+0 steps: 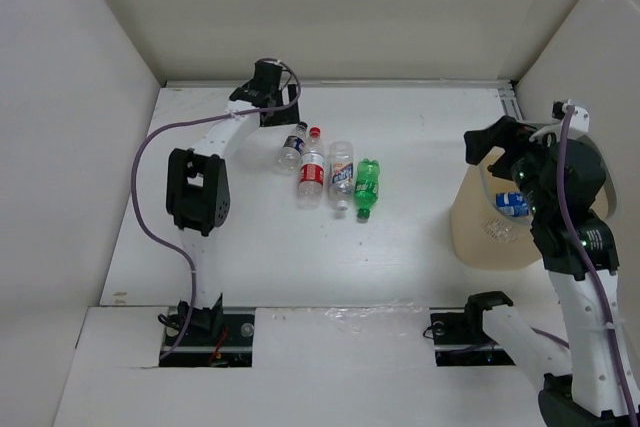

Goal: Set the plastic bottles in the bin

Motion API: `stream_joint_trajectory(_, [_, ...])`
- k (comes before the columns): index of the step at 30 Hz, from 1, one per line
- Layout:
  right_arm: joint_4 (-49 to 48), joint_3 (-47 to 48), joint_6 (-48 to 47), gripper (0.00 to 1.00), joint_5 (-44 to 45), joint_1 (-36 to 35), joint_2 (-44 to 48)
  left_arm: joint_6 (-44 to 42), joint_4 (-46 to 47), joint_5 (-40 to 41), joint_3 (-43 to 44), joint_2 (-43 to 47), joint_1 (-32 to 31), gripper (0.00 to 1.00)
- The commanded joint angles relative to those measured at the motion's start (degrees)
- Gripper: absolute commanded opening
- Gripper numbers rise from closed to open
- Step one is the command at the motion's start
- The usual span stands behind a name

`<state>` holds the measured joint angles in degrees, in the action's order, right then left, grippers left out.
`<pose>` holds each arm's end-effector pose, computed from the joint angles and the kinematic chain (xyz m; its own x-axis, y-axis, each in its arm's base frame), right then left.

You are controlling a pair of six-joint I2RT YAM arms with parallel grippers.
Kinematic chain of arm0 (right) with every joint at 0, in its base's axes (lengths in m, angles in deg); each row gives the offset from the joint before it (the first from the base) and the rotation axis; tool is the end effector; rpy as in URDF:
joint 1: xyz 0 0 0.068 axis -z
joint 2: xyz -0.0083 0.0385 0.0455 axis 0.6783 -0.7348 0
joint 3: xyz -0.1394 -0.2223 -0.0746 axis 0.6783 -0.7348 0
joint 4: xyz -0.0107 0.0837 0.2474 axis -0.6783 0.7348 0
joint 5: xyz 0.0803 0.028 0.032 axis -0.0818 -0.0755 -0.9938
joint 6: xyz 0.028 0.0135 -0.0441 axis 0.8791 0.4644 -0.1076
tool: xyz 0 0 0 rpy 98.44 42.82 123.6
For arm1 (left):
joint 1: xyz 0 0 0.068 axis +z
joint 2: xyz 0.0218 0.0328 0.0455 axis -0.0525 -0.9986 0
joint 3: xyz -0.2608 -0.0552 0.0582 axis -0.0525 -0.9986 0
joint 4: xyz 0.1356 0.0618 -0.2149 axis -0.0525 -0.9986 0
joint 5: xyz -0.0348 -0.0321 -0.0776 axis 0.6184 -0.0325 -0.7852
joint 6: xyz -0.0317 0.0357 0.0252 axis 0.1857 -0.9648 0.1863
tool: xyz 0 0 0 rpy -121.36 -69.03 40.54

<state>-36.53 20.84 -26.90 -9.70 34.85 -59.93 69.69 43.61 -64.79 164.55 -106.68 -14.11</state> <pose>0.1298 0.0148 0.4394 -0.1615 0.3479 -0.9235 0.0107 0.9363 0.3509 0.4653 -0.1383 0.2704 -0.6465 -0.0626 -0.7603 0.0318 0.9936 -0.1088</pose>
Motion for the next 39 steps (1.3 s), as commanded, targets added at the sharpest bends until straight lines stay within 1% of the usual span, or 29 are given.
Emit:
stream_joint_trajectory(1, [-5.4,0.6,-1.6,1.0,-3.1,-0.1,0.5,-1.3,3.4,-5.7,-1.0,1.4,-1.2,1.0])
stream_joint_trajectory(6, [-5.9,0.1,-1.7,1.0,-4.2,-0.1,0.5,-1.3,2.3,-6.3,-0.4,-2.0,-1.2,1.0])
stream_joint_trajectory(9, [-5.9,0.1,-2.3,1.0,-4.8,-0.1,0.5,-0.8,2.3,-8.1,-0.4,-3.8,-1.2,0.99])
stream_joint_trajectory(14, [-5.9,0.1,-2.8,1.0,-4.8,-0.1,0.5,0.4,2.3,-8.8,1.3,-7.3,-1.2,0.91])
stream_joint_trajectory(18, [-5.4,0.6,-3.4,1.0,-6.0,-0.1,1.1,0.9,1.7,-8.2,4.0,-10.4,-1.2,0.89])
stream_joint_trajectory(20, [-5.4,1.3,-3.9,1.0,-7.3,-0.1,1.1,2.3,-0.1,-6.7,5.3,-12.3,-1.2,0.86])
stream_joint_trajectory(21, [-5.4,1.8,-3.9,1.0,-7.9,-0.1,1.1,2.4,-0.7,-5.2,5.8,-13.5,-1.2,0.8])
stream_joint_trajectory(23, [-4.9,1.8,-3.9,1.0,-7.9,-0.1,1.1,3.7,-2.2,-2.7,6.6,-14.5,-1.2,0.73])
stream_joint_trajectory(24, [-4.9,1.8,-4.5,1.0,-7.9,-0.1,1.1,4.5,-2.8,-1.7,8.1,-15.1,-1.2,0.67])
stream_joint_trajectory(25, [-4.9,1.8,-4.5,1.0,-8.5,-0.1,1.1,5.1,-3.5,1.1,8.1,-15.1,-1.2,0.47])
stream_joint_trajectory(27, [-7.0,0.9,-4.5,1.0,-11.2,-0.6,1.1,6.3,-4.8,3.9,9.0,-15.6,-1.2,0.24])
stream_joint_trajectory(28, [-8.1,0.3,-5.9,1.0,-13.4,-0.6,1.1,6.3,-5.7,5.0,9.7,-14.9,-1.2,0.15])
stream_joint_trajectory(29, [-9.4,-0.5,-5.9,1.0,-18.7,-0.6,1.1,8.0,-6.2,7.4,10.4,-14.2,-1.2,0.03])
stream_joint_trajectory(30, [-10.6,-1.9,-5.9,1.0,-21.2,-0.6,0.4,8.6,-6.9,7.9,10.5,-12.3,-1.2,0.0])
stream_joint_trajectory(32, [-15.4,-3.5,-5.9,1.0,-27.8,-0.6,-1.2,9.5,-6.9,7.9,11.1,-9.3,-0.5,0.0])
stream_joint_trajectory(33, [-17.8,-4.5,-5.9,1.0,-35.1,-0.6,-1.8,10.2,-6.9,6.5,11.1,-7.3,0.0,0.0])
stream_joint_trajectory(34, [-23.7,-6.5,-5.3,1.0,-38.9,-0.6,-2.6,10.2,-5.7,5.1,11.1,-2.9,0.0,0.0])
stream_joint_trajectory(35, [-26.9,-7.4,-2.7,1.0,-42.2,-1.3,-4.4,10.2,-4.3,3.7,9.9,-0.2,0.0,0.0])
stream_joint_trajectory(36, [-29.8,-8.0,-1.2,1.0,-47.0,-1.3,-5.6,10.2,-0.7,-0.2,8.8,2.5,0.0,0.0])
stream_joint_trajectory(37, [-32.3,-8.0,0.1,1.0,-48.7,-3.2,-6.9,10.7,1.9,-3.7,7.2,8.4,0.0,0.0])
stream_joint_trajectory(38, [-36.7,-8.0,1.5,1.0,-49.4,-4.3,-9.5,11.3,5.2,-7.8,2.8,11.4,0.5,0.0])
stream_joint_trajectory(39, [-37.7,-8.0,1.5,1.0,-48.1,-7.3,-10.9,11.8,11.5,-16.3,0.4,14.3,0.5,0.0])
